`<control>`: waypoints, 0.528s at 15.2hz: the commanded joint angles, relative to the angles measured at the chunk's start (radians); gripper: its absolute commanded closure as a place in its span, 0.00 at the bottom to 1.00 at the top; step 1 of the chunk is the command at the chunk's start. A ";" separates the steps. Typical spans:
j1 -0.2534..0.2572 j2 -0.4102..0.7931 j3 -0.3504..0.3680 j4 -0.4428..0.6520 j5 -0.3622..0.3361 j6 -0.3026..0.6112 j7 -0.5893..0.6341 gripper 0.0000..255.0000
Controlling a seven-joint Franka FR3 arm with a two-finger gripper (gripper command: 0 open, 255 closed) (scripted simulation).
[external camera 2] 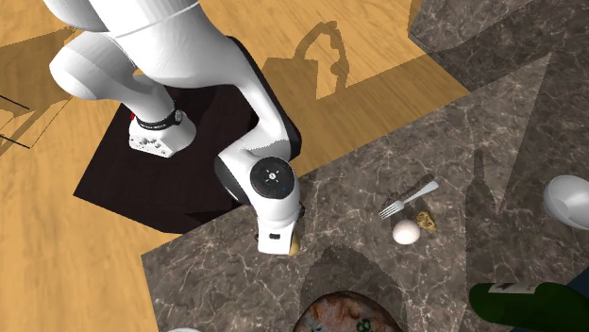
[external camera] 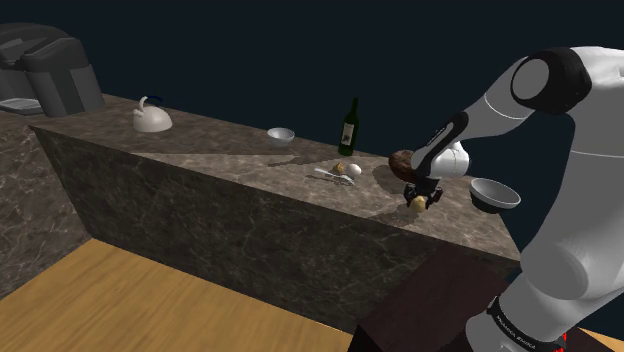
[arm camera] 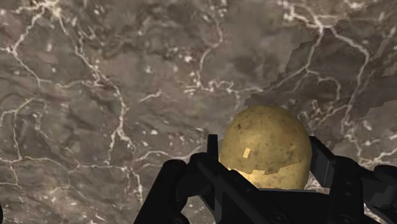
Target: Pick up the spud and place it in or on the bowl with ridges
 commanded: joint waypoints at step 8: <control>0.026 -0.112 -0.036 -0.007 -0.057 -0.102 0.038 1.00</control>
